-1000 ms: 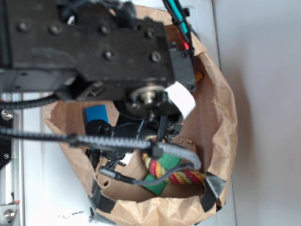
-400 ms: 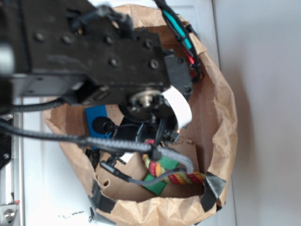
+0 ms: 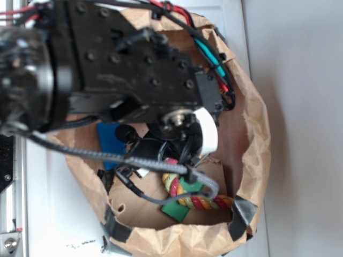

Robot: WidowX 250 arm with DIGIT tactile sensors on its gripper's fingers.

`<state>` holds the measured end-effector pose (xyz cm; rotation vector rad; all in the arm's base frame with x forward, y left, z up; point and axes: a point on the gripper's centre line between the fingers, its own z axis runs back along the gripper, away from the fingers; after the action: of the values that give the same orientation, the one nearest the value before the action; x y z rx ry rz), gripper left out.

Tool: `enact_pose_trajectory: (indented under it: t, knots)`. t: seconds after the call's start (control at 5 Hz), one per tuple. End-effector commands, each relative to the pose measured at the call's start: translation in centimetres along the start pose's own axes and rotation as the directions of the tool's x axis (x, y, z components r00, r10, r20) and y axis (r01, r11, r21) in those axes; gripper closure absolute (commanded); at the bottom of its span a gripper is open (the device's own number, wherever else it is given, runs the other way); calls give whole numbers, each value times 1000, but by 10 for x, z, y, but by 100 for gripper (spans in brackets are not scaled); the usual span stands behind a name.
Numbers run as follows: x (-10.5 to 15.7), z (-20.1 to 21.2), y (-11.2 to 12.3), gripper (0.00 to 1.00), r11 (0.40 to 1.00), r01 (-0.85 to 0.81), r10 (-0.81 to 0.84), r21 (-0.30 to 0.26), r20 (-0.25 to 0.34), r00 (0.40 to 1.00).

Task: Grab the multicolored rope.

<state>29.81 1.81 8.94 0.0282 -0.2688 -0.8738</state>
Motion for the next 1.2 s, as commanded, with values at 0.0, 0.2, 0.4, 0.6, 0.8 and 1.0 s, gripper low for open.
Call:
enact_pose_trajectory:
  t: [0.0,0.2,0.4,0.6,0.8,1.0]
  knots:
    - [-2,5,6,0,984,174,-173,31,-36,984]
    - [-3,-6,2,0,970,240,-238,43,-51,970]
    - [4,-17,-4,0,962,270,-268,39,-46,962]
    - [12,-27,-10,0,959,282,-279,36,-57,958]
    - [9,-28,-59,0,948,315,-314,37,-42,949]
    - [7,-35,-82,0,916,400,-399,8,-55,915]
